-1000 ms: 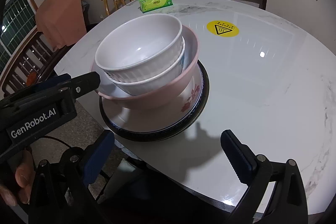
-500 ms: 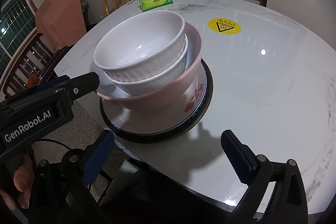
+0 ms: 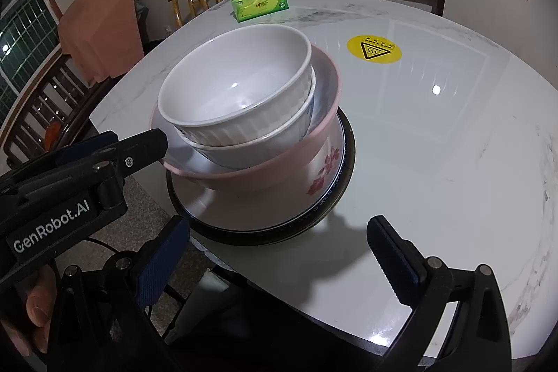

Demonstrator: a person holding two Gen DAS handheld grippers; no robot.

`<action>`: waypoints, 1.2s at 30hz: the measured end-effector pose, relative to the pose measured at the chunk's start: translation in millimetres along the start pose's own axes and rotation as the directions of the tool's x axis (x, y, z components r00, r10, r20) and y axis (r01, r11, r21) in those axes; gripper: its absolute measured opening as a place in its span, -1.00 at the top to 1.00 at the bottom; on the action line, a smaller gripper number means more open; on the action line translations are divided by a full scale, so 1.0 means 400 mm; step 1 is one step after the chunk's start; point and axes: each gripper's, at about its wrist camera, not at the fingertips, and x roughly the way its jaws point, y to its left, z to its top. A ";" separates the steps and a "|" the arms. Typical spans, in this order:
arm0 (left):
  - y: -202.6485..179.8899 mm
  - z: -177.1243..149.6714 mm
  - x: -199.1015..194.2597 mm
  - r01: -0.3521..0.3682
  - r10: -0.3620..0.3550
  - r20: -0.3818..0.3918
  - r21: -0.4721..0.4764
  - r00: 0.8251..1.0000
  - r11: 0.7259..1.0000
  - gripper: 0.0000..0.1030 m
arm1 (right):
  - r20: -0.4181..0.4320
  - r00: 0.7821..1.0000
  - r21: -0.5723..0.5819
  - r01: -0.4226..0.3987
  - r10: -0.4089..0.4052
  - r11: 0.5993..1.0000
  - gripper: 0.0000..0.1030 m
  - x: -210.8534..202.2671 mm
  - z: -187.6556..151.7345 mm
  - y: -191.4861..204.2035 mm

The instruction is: Organize plates and bowls

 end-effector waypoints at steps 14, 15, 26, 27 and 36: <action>0.005 0.002 -0.007 -0.009 0.009 0.003 -0.009 1.000 1.000 -0.16 | -0.004 1.000 -0.003 -0.001 0.001 1.000 -0.96 0.004 0.001 0.005; 0.004 0.003 -0.007 -0.005 0.005 0.003 -0.008 1.000 1.000 -0.16 | -0.004 1.000 -0.004 -0.001 0.001 1.000 -0.96 0.005 0.002 0.005; 0.000 0.001 -0.011 -0.009 0.009 0.004 -0.013 1.000 1.000 -0.16 | -0.004 1.000 -0.005 -0.003 0.003 1.000 -0.96 0.005 0.002 0.006; 0.001 0.001 -0.010 -0.010 0.010 0.003 -0.011 1.000 1.000 -0.16 | -0.005 1.000 -0.005 -0.003 0.003 1.000 -0.96 0.006 0.002 0.005; 0.006 0.003 -0.005 -0.008 0.008 -0.008 -0.018 1.000 1.000 -0.16 | -0.003 1.000 -0.003 -0.004 0.004 1.000 -0.96 0.006 0.005 0.005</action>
